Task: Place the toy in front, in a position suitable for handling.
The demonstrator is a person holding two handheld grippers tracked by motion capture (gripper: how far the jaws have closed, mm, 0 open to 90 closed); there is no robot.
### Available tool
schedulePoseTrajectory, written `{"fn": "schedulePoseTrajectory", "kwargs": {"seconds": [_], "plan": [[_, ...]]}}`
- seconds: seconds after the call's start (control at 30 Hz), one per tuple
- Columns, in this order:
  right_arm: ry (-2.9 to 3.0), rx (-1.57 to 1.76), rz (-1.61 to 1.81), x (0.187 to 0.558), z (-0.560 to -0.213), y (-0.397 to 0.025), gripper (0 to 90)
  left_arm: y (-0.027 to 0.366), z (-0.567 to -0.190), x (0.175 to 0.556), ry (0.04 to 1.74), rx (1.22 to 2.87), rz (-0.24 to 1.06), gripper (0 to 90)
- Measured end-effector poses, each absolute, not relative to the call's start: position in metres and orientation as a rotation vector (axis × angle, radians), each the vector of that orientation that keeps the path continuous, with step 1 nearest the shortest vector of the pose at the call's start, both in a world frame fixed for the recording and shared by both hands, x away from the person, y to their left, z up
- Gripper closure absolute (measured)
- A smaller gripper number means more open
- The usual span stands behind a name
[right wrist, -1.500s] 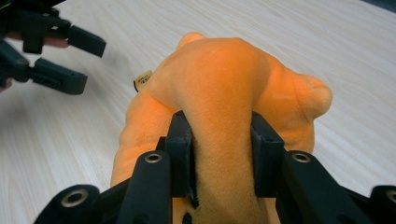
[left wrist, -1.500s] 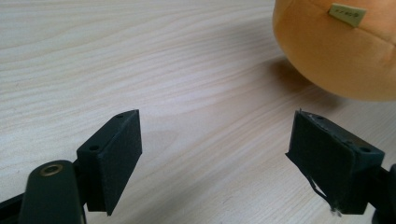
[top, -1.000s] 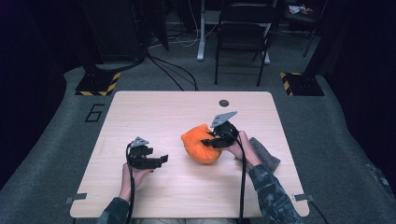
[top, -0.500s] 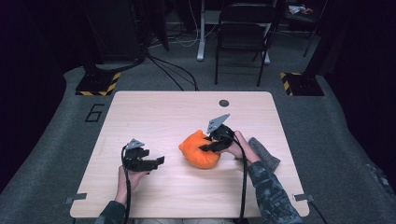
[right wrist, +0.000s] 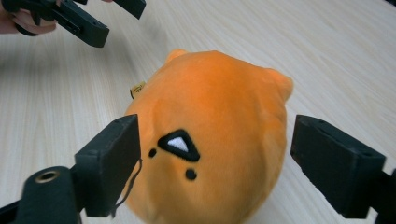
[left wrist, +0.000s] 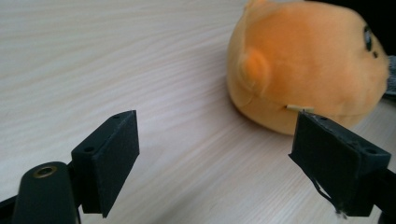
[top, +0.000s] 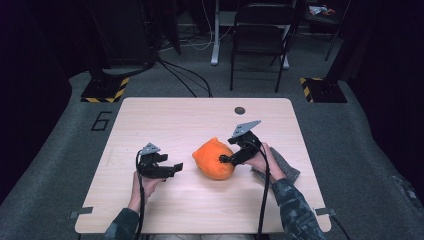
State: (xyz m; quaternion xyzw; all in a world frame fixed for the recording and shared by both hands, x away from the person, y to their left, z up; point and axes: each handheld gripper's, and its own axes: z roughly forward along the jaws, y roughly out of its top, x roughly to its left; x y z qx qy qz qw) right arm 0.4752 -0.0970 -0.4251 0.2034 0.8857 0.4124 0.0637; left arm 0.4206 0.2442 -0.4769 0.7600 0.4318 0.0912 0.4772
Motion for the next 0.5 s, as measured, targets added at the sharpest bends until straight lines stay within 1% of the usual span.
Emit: {"fn": "schedulePoseTrajectory", "kwargs": {"seconds": [0.1, 0.13, 0.17, 0.27, 0.43, 0.47, 0.5], "plan": [[2.631, 0.671, 1.248, 0.470, -0.422, -0.106, 14.9, 0.239, -0.473, 0.425, 1.008, 1.862, 0.225, 14.5], [2.605, 0.720, 1.239, 0.464, -0.422, -0.116, 14.8, 0.232, -0.469, 0.429, 0.957, 1.874, 0.224, 14.2], [2.605, 0.720, 1.239, 0.464, -0.422, -0.116, 14.8, 0.232, -0.469, 0.429, 0.957, 1.874, 0.224, 14.2], [2.561, 0.814, 1.220, 0.453, -0.423, -0.135, 14.9, 0.217, -0.464, 0.437, 0.909, 1.878, 0.233, 14.1], [2.480, 0.928, 1.156, 0.440, -0.426, -0.161, 15.0, 0.198, -0.463, 0.447, 0.859, 1.893, 0.203, 14.2], [2.480, 0.928, 1.156, 0.440, -0.426, -0.161, 15.0, 0.198, -0.463, 0.447, 0.859, 1.893, 0.203, 14.3], [2.440, 0.997, 1.137, 0.435, -0.429, -0.172, 15.0, 0.192, -0.463, 0.453, 0.843, 1.902, 0.204, 14.5]]}}
